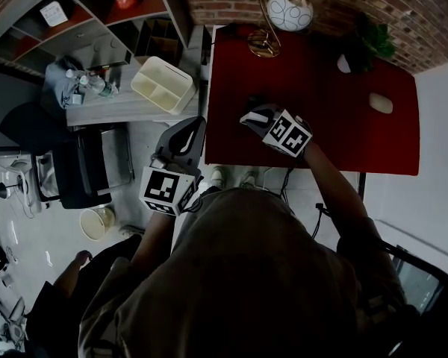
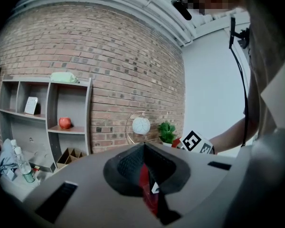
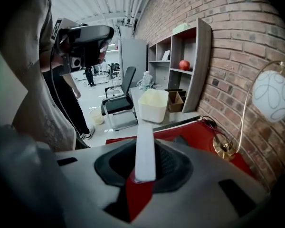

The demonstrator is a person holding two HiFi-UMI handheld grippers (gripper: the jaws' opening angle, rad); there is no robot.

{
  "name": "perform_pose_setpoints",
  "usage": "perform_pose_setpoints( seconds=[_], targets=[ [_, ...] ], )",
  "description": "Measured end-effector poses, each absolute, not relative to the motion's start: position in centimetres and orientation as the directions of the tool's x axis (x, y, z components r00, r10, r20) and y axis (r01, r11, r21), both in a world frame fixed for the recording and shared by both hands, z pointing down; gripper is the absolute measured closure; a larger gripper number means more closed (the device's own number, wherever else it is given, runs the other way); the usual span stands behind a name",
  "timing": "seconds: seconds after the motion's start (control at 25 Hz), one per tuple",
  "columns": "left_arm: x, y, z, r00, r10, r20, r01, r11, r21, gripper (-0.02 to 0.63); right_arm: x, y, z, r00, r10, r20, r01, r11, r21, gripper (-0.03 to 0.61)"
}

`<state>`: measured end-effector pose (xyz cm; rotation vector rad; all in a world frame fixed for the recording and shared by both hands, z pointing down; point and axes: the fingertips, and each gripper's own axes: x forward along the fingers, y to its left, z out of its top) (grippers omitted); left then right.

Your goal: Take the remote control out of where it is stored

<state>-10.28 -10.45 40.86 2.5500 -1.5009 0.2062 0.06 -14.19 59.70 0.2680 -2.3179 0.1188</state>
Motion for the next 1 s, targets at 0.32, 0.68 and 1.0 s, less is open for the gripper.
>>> perform_pose_setpoints(
  seconds=[0.32, 0.68, 1.0],
  targets=[
    [-9.6, -11.5, 39.7, 0.511, -0.842, 0.174, -0.858, -0.511, 0.049, 0.603, 0.2, -14.8, 53.5, -0.729, -0.250, 0.638, -0.272, 0.960, 0.065, 0.491],
    [-9.3, -12.1, 38.9, 0.525, -0.834, 0.171, -0.848, -0.530, 0.016, 0.603, 1.1, -15.3, 44.6, -0.783, -0.413, 0.466, -0.368, 0.911, 0.188, 0.491],
    [-9.1, -12.7, 36.3, 0.533, -0.838, 0.117, -0.842, -0.539, -0.028, 0.603, 4.0, -16.1, 37.5, -0.780, -0.579, 0.237, -0.532, 0.813, 0.236, 0.491]
  ],
)
